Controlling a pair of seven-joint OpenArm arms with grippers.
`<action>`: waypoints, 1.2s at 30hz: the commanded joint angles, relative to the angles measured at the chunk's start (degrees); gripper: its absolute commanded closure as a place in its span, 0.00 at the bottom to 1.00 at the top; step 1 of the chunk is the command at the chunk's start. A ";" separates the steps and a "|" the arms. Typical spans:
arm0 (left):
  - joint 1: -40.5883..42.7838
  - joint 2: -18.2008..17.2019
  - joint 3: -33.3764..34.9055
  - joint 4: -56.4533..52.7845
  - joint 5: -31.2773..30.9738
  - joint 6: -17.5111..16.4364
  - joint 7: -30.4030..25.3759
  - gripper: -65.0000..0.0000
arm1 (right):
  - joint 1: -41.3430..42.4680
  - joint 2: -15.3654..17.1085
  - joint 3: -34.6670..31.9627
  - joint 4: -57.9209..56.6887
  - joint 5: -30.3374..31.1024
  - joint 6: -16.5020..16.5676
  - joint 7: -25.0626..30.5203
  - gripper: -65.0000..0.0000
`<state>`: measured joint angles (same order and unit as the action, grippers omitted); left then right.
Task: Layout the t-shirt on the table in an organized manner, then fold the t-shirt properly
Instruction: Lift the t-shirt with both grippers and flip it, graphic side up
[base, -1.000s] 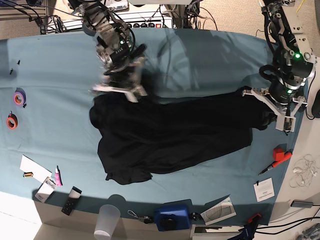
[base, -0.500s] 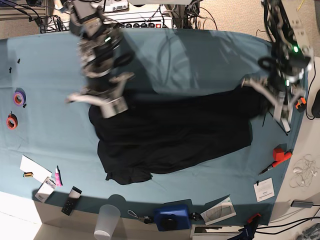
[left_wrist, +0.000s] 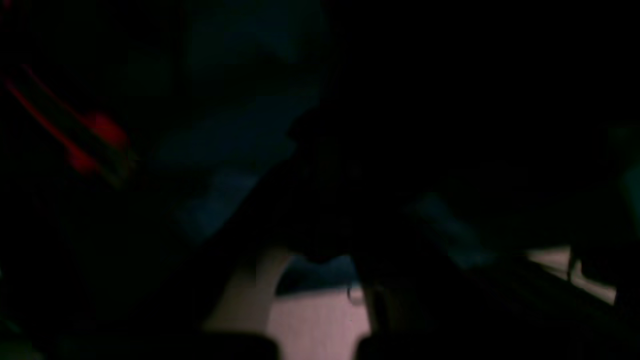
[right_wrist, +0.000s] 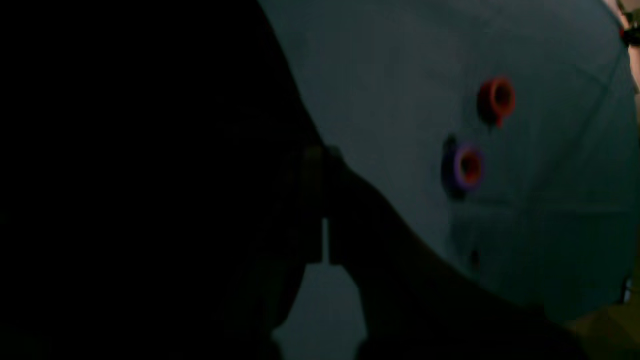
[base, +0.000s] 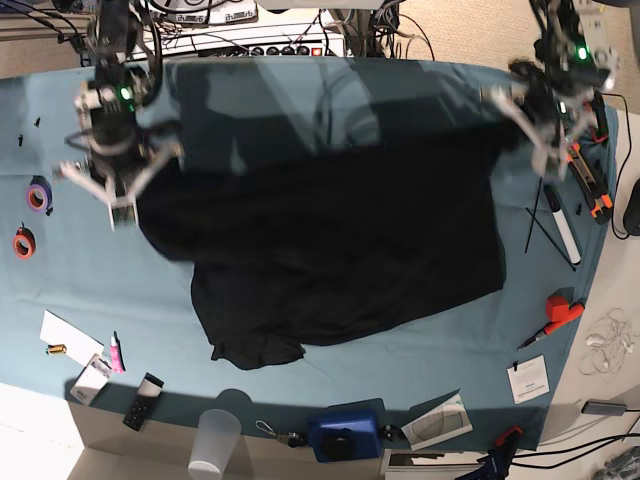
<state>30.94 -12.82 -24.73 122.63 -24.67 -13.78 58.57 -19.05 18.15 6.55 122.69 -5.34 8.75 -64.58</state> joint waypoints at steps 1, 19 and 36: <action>1.31 -0.52 -0.31 0.92 0.63 0.24 -0.37 1.00 | -0.50 0.76 1.55 1.07 -1.53 -0.04 0.26 1.00; -13.22 -0.52 -0.17 -2.56 0.13 0.24 -15.98 1.00 | 4.94 0.74 6.16 0.87 7.10 1.55 10.10 1.00; -60.50 -0.85 -0.13 -42.91 -0.90 -5.70 -18.40 1.00 | 52.94 0.74 6.16 -39.15 13.75 7.41 16.70 1.00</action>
<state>-28.10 -12.62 -24.77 78.37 -25.39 -19.92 41.80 32.05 17.91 12.43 82.28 8.97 16.69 -49.91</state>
